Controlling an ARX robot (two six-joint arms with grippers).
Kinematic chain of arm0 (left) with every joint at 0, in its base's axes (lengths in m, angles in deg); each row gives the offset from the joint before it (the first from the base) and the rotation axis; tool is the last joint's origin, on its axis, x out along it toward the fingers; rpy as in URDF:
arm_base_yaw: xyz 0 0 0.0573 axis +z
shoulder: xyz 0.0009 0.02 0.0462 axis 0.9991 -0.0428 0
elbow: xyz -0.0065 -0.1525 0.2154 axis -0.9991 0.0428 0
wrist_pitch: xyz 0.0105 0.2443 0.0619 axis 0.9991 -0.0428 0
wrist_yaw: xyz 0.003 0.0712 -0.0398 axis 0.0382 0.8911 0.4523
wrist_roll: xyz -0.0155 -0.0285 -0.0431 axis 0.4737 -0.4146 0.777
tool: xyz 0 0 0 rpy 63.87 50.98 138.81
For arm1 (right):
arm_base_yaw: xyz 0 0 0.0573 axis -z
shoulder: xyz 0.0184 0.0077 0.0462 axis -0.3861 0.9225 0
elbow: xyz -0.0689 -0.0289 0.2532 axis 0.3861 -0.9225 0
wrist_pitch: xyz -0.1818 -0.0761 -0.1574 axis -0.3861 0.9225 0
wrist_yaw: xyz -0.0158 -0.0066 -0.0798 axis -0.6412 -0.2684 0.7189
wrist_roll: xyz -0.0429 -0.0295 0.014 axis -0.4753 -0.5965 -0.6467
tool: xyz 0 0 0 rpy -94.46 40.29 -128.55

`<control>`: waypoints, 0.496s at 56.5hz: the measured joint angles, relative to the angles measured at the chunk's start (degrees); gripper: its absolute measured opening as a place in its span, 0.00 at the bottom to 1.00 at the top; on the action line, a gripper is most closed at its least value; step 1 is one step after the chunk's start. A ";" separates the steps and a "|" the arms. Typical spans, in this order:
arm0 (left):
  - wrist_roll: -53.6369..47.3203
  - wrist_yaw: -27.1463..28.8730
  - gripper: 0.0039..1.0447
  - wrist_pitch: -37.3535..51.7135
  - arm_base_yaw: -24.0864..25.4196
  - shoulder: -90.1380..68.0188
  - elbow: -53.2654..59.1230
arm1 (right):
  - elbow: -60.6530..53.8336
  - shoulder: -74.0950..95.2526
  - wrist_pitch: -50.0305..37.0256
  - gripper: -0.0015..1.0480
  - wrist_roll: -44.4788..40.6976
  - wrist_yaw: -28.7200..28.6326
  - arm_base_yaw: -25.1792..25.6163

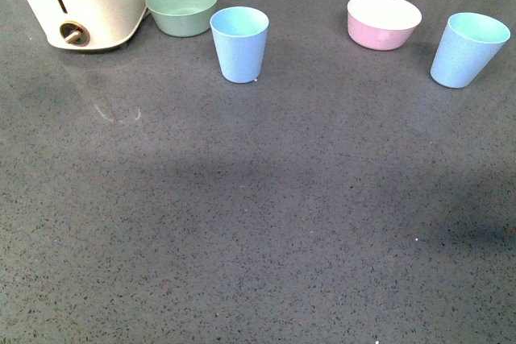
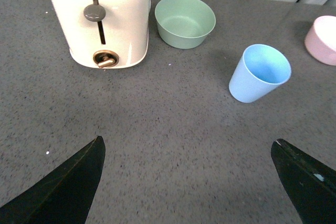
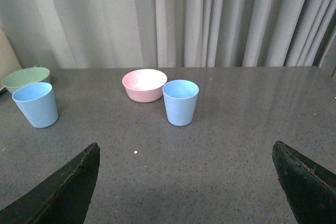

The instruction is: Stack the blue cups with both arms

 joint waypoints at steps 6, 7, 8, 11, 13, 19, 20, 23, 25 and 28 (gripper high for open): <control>0.33 1.22 0.92 -0.61 -2.08 -8.94 -6.82 | 0.00 0.00 0.00 0.91 0.00 0.00 0.00; 0.31 1.46 0.92 -0.68 -2.36 -9.86 -7.63 | 0.00 0.00 0.00 0.91 0.00 0.00 0.00; 0.35 1.73 0.92 -0.92 -2.84 -11.50 -9.18 | 0.00 0.00 0.00 0.91 0.00 0.00 0.00; 0.74 2.21 0.92 -3.02 -4.31 -16.52 -14.64 | 0.00 0.00 0.00 0.91 0.00 0.00 0.00; 0.85 2.95 0.92 -4.35 -5.16 -18.95 -17.68 | 0.00 0.00 0.00 0.91 0.00 0.00 0.00; 1.22 4.28 0.92 -7.37 -6.78 -24.13 -24.24 | 0.00 0.00 0.00 0.91 0.00 0.00 0.00; 1.25 4.50 0.92 -7.61 -6.93 -24.63 -24.85 | 0.00 0.00 0.00 0.91 0.00 0.00 0.00; 1.44 5.25 0.92 -9.25 -7.74 -27.19 -28.00 | 0.00 0.00 0.00 0.91 0.00 0.00 0.00; 1.46 5.62 0.92 -9.92 -8.04 -28.20 -29.22 | 0.00 0.00 0.00 0.91 0.00 0.00 0.00; 1.81 6.29 0.92 -11.32 -8.92 -30.88 -32.46 | 0.00 0.00 0.00 0.91 0.00 0.00 0.00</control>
